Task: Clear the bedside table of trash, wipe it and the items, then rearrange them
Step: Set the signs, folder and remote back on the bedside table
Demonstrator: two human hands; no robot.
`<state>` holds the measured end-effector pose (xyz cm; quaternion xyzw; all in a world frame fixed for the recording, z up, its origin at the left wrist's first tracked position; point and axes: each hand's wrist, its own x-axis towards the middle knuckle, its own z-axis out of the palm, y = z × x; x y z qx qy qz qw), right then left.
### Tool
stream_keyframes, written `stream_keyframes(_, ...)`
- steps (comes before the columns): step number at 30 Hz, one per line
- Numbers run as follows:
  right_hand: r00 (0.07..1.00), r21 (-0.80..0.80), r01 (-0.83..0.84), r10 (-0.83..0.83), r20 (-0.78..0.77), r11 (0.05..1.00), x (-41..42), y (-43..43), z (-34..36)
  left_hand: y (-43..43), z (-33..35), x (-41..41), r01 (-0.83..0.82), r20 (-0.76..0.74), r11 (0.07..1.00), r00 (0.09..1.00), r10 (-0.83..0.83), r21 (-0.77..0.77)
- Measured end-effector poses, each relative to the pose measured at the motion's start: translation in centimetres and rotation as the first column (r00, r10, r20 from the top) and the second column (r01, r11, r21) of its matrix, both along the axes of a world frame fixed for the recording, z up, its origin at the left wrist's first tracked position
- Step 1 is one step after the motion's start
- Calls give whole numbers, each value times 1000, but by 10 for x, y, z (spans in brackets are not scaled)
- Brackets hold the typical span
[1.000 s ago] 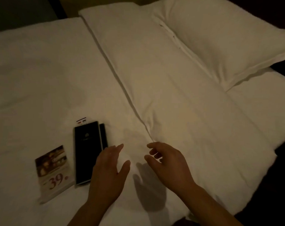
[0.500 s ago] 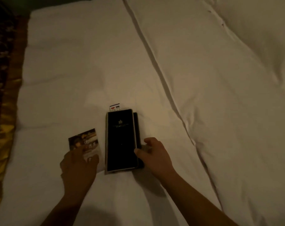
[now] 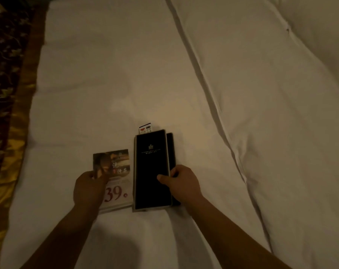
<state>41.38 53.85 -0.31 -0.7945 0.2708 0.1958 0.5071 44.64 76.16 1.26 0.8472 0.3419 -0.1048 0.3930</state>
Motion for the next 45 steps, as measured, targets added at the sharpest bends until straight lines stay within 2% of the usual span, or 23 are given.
stream_keyframes(4,997,135,44,-51,49,990,-5,-10,12,-3,6,3,29,54,1000,998,-29,1)
stream_keyframes(7,993,164,69,-84,86,984,-19,-24,29,-11,12,-1,54,116,998,992,-57,30)
stream_keyframes(11,982,138,103,-123,146,985,-47,-56,51,-36,23,-10,51,157,996,987,-38,-78)
stream_keyframes(14,967,96,143,-159,200,985,-74,-83,65,-63,30,-20,121,201,983,975,-92,-135)
stream_keyframes(17,939,116,247,-267,217,962,-99,-111,77,-95,38,-30,210,235,966,957,-171,-151)
stream_keyframes(23,835,132,427,-446,323,895,-153,-155,95,-166,50,-48,388,253,892,910,-329,-234)
stream_keyframes(27,739,156,545,-559,376,824,-201,-186,100,-216,57,-69,495,288,828,860,-422,-263)
stream_keyframes(34,602,205,704,-725,334,680,-310,-248,109,-321,62,-140,619,319,713,784,-533,-331)
stream_keyframes(37,554,213,758,-780,290,617,-366,-281,115,-375,66,-181,696,320,628,718,-618,-347)
stream_keyframes(45,318,189,908,-910,267,373,-503,-367,114,-512,83,-278,838,310,437,532,-788,-328)
